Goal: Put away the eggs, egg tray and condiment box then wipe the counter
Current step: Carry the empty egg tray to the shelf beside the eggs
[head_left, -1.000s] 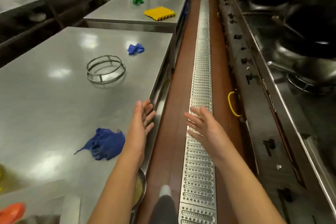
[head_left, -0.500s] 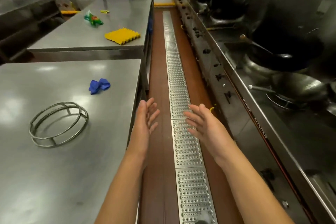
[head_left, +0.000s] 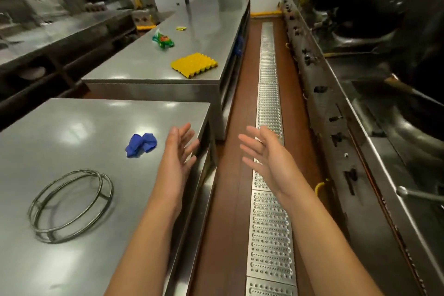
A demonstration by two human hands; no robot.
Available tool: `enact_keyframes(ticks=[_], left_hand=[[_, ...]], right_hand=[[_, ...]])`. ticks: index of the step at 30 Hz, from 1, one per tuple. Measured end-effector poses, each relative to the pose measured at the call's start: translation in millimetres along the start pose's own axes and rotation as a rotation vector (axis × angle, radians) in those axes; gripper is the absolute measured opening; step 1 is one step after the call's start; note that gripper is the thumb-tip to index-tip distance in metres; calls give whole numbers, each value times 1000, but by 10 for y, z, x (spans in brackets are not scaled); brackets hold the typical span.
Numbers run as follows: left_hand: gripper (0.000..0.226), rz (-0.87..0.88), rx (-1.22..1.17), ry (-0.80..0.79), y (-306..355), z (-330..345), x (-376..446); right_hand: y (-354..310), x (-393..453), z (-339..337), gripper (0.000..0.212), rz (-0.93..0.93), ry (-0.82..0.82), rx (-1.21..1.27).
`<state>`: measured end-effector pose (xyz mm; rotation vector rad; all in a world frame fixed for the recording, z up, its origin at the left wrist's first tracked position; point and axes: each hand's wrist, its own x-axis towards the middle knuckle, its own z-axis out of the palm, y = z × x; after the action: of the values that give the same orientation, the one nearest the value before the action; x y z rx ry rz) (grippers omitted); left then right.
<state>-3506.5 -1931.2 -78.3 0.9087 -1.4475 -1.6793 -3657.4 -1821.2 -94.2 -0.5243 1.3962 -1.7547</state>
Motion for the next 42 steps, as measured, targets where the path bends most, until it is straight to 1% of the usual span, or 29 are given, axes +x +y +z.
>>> enact_keyframes(ticks=[5, 11, 14, 17, 21, 24, 27, 31, 34, 37, 38, 40, 42], left_hand=[[56, -49, 45, 28, -106, 229, 514], [67, -70, 83, 15, -283, 502, 1519], [60, -104, 12, -26, -360, 655, 2166], [58, -136, -63, -104, -210, 846, 2900], [59, -87, -107, -212, 44, 1165, 3748], [56, -97, -101, -291, 94, 1398, 4134], [51, -113, -102, -323, 10, 1506, 4441], [49, -166, -97, -283, -89, 1533, 4953], [54, -190, -94, -237, -166, 1562, 5418], [59, -200, -77, -192, -254, 1628, 5865], [59, -205, -69, -171, -271, 1661, 6013], [57, -199, -71, -126, -265, 1734, 6300], [58, -174, -101, -74, -209, 1836, 6633]], right_hand=[[-1, 615, -103, 51, 70, -65, 1], [41, 1532, -331, 49, 148, -2, -9], [-94, 2042, -422, 49, 131, 66, -32], [-407, 2531, -486, 47, 94, 161, -56], [-768, 3127, -566, 49, -5, 267, -61], [-879, 3464, -577, 44, -16, 301, -89], [-880, 3799, -597, 50, -2, 317, -112], [-943, 4388, -618, 51, 32, 298, -103], [-975, 4873, -618, 48, 53, 249, -112], [-1011, 5403, -657, 56, 67, 201, -102], [-1033, 5613, -682, 54, 78, 183, -98], [-1126, 6053, -723, 44, 90, 134, -96], [-1299, 6555, -737, 47, 89, 80, -82]])
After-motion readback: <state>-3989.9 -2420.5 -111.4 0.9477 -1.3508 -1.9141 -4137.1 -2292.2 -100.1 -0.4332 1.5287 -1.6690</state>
